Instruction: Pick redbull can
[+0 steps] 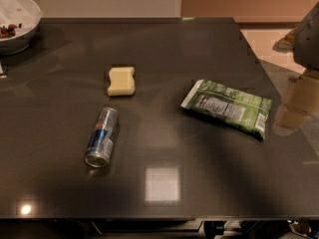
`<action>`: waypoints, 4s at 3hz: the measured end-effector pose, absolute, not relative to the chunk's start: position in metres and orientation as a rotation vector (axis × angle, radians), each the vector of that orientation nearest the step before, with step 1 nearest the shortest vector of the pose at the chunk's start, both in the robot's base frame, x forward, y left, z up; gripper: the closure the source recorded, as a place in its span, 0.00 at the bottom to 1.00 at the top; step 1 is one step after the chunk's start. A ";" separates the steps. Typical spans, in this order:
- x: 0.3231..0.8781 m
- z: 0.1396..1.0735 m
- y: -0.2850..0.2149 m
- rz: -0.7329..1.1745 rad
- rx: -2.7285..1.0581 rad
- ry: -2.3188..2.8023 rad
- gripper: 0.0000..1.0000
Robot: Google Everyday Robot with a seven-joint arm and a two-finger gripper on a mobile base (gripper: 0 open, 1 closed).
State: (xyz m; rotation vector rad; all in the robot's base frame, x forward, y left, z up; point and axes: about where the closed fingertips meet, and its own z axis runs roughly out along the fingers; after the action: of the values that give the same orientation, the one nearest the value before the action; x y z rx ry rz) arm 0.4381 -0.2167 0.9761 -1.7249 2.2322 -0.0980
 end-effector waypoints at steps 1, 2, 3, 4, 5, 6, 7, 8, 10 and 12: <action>0.438 0.976 -0.217 -0.098 -1.725 2.232 0.00; 0.448 0.980 -0.212 -0.078 -1.711 2.221 0.00; 0.477 0.979 -0.193 -0.033 -1.665 2.244 0.00; 0.514 0.976 -0.163 0.028 -1.576 2.291 0.00; 0.550 0.968 -0.125 0.113 -1.462 2.352 0.00; 0.571 0.962 -0.093 0.181 -1.359 2.403 0.00; 0.579 0.960 -0.064 0.209 -1.262 2.465 0.00; 0.575 0.960 -0.038 0.171 -1.185 2.526 0.00; 0.571 0.957 -0.015 0.114 -1.100 2.588 0.00; 0.564 0.945 0.015 0.076 -1.050 2.690 0.00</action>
Offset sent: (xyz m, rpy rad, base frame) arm 0.0238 0.0102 0.0043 0.0521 0.0107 0.0008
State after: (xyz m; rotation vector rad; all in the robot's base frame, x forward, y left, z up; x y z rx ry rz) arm 0.5640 0.0151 0.9447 -1.0500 2.6904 0.0762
